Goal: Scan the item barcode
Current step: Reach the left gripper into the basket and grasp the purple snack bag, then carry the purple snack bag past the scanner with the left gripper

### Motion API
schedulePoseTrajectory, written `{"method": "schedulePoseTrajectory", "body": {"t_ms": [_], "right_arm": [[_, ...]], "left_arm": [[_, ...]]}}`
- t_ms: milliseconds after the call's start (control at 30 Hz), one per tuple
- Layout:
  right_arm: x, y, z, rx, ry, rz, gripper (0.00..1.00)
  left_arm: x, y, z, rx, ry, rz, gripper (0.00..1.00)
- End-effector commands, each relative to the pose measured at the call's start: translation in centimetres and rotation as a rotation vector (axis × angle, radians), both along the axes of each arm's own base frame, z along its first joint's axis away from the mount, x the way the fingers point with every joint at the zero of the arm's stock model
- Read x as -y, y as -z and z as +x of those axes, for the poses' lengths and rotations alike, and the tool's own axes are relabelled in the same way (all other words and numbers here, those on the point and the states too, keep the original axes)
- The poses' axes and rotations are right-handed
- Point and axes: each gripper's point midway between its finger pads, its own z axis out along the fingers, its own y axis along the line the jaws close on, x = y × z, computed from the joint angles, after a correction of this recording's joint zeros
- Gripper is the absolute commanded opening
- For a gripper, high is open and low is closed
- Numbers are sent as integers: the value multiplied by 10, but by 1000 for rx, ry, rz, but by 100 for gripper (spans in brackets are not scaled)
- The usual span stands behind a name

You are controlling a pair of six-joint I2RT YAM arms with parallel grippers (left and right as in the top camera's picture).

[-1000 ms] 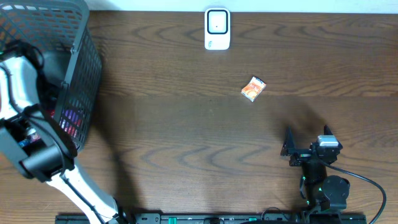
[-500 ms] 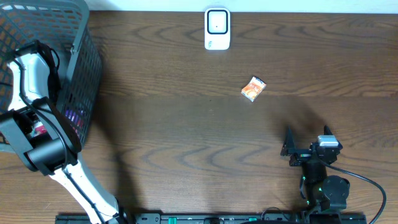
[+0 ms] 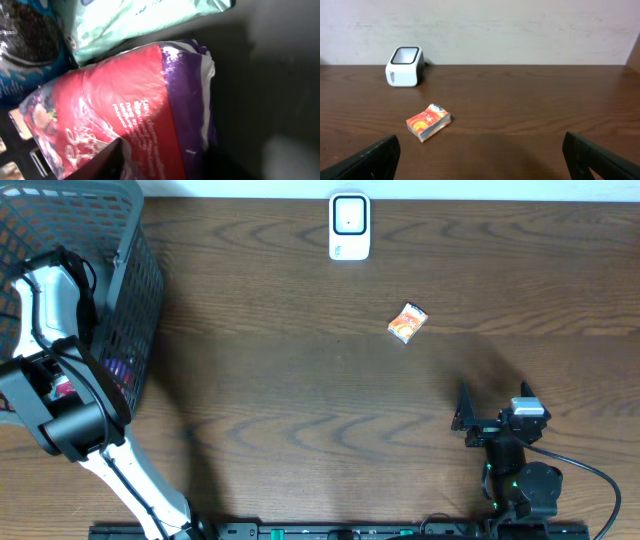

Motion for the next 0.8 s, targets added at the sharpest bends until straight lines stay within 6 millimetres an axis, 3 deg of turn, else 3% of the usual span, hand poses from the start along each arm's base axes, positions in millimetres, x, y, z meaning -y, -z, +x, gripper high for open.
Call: {"method": "schedulePoseTrajectory", "body": {"t_ms": [0, 133, 300, 433, 567, 767], "right_arm": [[-2, 1, 0, 0, -11, 15, 99], [-2, 1, 0, 0, -11, 15, 99], [-2, 0, 0, 0, -11, 15, 99], [-2, 0, 0, 0, -11, 15, 99], [-2, 1, 0, 0, -11, 15, 99], [-2, 1, 0, 0, -11, 15, 99]], "left_arm": [[1, 10, -13, -53, -14, -4, 38], [5, 22, -21, -75, -14, -15, 8], [6, 18, -20, -74, -15, -20, 7], [11, -3, -7, -4, -27, -64, 7], [6, -52, 9, 118, -25, -20, 7], [3, -165, 18, 445, -9, 133, 7]]}}
